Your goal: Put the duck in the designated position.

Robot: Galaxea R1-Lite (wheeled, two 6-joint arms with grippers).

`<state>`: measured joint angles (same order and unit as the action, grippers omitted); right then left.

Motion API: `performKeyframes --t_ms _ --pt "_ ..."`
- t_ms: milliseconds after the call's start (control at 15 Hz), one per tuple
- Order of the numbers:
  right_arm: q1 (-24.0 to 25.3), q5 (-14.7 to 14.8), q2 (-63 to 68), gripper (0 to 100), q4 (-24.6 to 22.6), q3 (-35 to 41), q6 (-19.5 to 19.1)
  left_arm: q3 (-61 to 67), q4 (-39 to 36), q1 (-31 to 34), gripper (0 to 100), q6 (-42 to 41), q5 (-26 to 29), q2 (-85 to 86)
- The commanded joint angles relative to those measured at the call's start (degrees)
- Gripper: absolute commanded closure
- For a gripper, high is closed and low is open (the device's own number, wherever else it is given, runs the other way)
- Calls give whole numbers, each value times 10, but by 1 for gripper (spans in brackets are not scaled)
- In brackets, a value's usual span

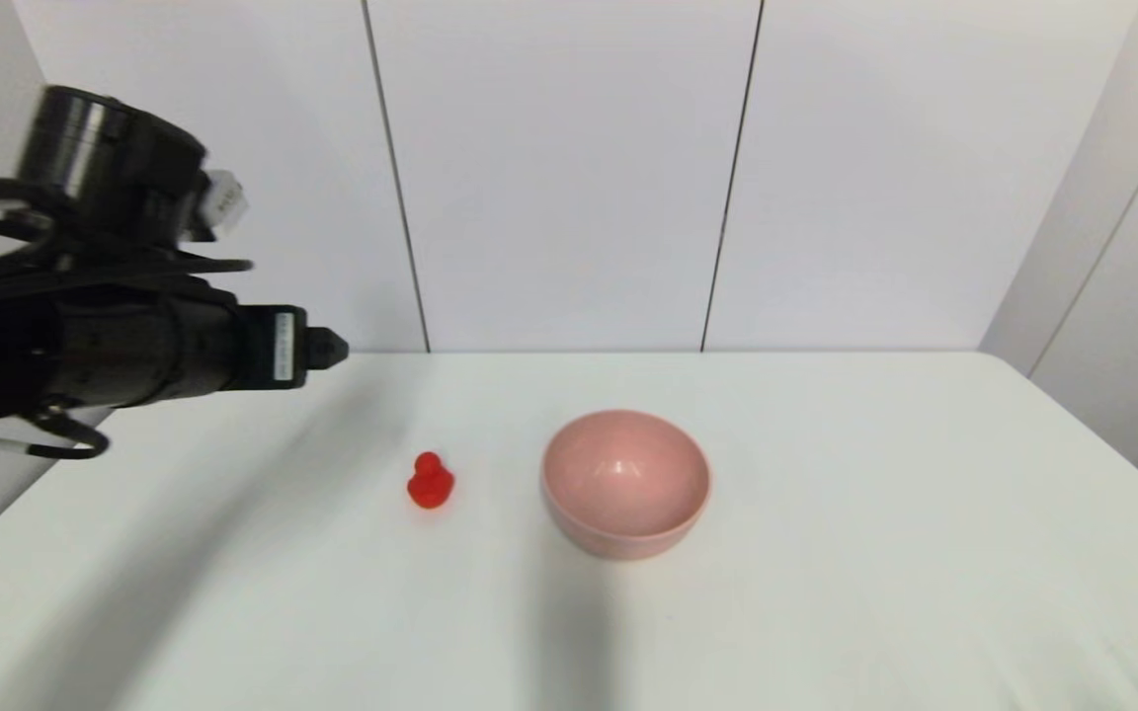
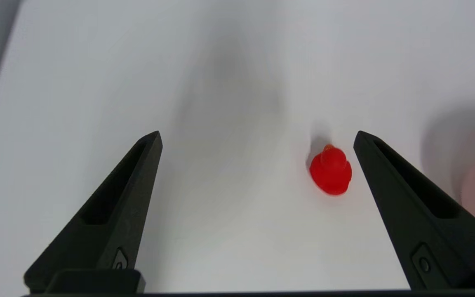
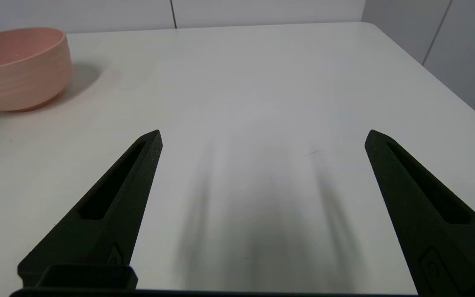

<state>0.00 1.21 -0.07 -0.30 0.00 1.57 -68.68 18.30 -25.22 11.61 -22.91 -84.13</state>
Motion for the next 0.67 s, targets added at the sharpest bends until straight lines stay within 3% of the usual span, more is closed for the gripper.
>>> performKeyframes --t_ms 67,267,467,667 --pt "0 0 1 0 0 0 0 120 2 72 0 -106 99 249" --pt "0 0 1 0 0 0 0 190 -6 101 0 -139 118 372" --pt "0 0 1 0 0 0 0 261 -77 116 0 -156 121 453" --pt "0 0 1 0 0 0 0 317 -94 134 0 -185 122 525"
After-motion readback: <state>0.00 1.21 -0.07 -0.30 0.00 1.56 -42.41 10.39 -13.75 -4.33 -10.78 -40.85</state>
